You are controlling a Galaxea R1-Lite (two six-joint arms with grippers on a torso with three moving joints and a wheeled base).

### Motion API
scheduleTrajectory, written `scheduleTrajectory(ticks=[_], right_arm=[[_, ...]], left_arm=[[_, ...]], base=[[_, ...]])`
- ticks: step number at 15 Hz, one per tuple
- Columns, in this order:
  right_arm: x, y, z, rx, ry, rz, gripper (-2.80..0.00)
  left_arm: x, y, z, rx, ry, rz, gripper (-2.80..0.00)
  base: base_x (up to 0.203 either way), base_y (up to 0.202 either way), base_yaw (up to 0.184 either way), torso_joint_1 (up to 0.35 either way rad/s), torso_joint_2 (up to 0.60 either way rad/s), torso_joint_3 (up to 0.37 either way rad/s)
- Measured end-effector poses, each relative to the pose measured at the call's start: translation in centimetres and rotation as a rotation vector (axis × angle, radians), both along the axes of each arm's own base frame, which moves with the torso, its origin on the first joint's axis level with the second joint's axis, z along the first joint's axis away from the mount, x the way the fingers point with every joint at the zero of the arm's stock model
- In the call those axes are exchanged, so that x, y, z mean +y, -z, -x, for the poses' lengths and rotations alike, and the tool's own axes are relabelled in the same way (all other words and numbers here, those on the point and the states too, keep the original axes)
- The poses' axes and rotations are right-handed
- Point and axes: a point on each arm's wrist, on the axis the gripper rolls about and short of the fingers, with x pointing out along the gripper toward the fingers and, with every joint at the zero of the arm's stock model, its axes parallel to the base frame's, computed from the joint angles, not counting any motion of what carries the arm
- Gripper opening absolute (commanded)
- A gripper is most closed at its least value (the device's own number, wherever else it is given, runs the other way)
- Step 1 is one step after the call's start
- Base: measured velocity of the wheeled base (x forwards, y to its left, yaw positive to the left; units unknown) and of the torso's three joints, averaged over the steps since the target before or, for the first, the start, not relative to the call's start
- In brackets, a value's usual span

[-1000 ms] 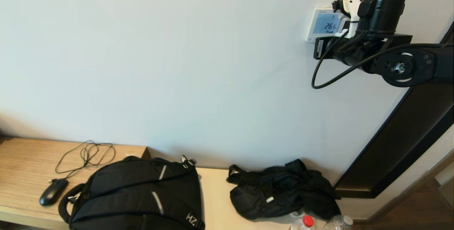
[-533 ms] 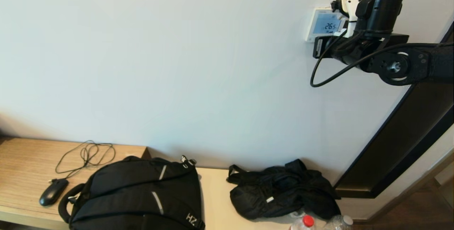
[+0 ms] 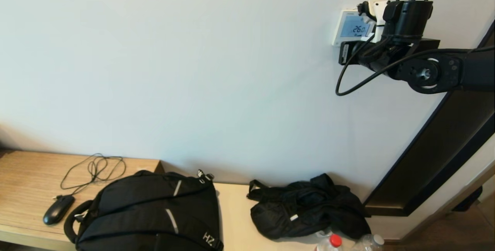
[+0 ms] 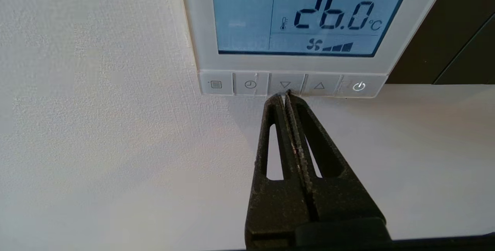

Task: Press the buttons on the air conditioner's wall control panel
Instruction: Press the temperature decrease button

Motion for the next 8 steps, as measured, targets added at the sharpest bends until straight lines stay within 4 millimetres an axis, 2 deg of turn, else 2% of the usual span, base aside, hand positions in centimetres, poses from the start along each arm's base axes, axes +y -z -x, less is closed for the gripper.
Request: scheduleTrajectory(ticks=[8], right_arm=[[-0.2, -0.6, 2.1, 0.002, -0.005, -0.001, -2.80]], left_arm=[[0.0, 0.0, 0.0, 0.000, 0.000, 0.000, -2.80]], base=[[0.000, 0.000, 0.000, 0.000, 0.00, 0.000]])
